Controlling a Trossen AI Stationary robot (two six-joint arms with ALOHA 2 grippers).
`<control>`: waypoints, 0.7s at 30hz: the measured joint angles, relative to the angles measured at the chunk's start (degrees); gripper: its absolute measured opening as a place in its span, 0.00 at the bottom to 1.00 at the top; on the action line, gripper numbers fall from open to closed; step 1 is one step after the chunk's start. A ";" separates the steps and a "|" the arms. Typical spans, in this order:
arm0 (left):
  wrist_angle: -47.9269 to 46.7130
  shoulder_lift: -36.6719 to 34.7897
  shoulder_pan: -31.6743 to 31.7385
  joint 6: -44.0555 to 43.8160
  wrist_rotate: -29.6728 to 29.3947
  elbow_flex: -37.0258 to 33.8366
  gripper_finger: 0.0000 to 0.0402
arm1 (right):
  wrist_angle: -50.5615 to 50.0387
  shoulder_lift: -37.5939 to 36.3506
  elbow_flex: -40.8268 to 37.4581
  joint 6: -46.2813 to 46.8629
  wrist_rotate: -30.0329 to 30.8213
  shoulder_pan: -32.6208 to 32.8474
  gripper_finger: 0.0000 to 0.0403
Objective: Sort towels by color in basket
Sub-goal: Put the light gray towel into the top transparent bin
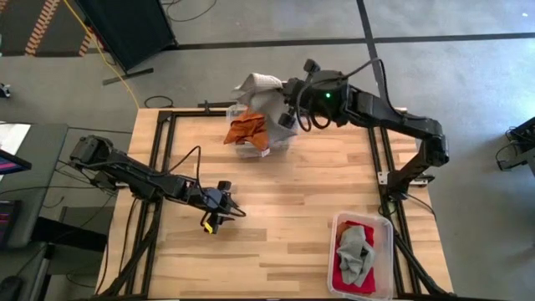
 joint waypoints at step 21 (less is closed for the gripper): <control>2.48 -0.02 -4.02 -5.62 0.49 -1.24 0.51 | -3.35 19.56 -0.81 6.62 -12.98 -10.34 0.09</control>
